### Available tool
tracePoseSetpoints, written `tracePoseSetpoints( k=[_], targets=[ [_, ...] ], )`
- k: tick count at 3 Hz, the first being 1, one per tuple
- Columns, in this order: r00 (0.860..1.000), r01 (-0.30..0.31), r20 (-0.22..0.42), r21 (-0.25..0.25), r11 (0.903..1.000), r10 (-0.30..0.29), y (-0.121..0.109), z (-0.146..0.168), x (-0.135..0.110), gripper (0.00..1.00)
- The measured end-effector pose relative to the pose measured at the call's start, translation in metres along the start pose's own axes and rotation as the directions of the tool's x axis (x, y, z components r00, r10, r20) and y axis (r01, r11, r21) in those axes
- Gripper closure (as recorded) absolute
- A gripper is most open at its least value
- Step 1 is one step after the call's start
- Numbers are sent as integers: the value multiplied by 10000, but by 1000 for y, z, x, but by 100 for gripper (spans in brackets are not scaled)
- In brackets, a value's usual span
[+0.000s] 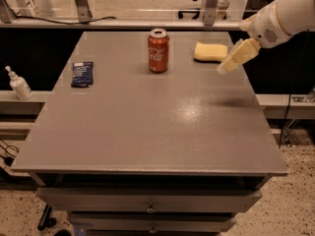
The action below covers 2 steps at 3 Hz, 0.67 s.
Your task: Knock coke can over
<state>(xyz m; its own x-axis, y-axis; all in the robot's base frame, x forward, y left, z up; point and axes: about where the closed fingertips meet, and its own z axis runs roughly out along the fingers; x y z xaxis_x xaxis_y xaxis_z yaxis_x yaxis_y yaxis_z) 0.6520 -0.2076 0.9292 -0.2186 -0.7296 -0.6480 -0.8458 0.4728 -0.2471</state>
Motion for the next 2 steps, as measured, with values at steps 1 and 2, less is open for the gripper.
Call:
tracePoseSetpoints(
  k=[1,2],
  targets=[
    [9909,-819,1044,-373,9959,854,-21,25,-8,0],
    [9594,-1401,2279,-1261,9821,1661,-25,53,-37,0]
  ],
)
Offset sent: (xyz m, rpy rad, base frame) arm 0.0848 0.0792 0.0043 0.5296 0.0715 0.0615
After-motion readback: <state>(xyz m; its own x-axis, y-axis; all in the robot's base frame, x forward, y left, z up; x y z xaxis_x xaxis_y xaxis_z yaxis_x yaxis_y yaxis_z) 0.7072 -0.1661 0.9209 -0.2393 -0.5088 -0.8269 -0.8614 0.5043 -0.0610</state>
